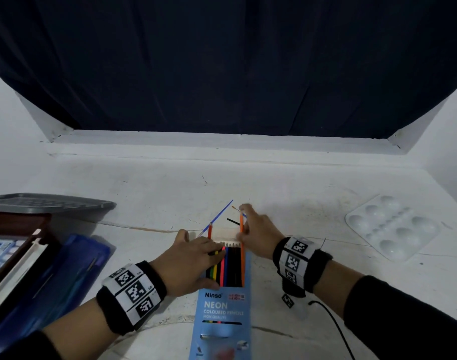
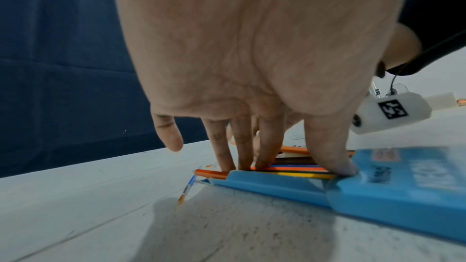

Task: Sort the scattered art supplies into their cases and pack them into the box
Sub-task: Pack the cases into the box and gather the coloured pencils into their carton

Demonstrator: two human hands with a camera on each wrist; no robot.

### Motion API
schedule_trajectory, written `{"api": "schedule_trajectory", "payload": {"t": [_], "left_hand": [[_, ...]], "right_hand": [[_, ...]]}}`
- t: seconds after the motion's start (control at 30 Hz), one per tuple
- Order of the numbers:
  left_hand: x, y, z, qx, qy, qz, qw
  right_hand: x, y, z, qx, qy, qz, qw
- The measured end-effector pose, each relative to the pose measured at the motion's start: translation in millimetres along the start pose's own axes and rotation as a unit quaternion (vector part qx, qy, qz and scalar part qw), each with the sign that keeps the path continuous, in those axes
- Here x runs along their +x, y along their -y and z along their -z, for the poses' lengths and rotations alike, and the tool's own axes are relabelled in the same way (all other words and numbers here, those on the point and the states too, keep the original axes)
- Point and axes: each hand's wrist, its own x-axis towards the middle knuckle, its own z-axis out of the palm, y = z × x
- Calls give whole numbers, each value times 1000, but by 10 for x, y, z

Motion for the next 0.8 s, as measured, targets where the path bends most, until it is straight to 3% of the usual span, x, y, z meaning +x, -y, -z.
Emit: {"api": "schedule_trajectory", "payload": {"t": [0.17,0.3,0.53,0.63,0.73,0.8], "left_hand": [[33,-4,-76,3,-14,-3,1000],[41,-20,-63,3,0,-3,1000],[-3,-67,-41,0,35,9,999],[-9,-52,-154,-15,20,14,1000],[-21,-89,-110,-8,-37,31,999],[-41,-48,-62,-41,22,58,997]], "right_hand": [[-296,-6,-151,-229,31,45,972],[-511,49,-103,-314,24,60,947],[-891,32,-213,-327,61,94,938],[-936,50,-244,-329,71,102,936],[-930,50,-205,-317,78,108,939],[-927,26,-165,-290,82,115,947]]}}
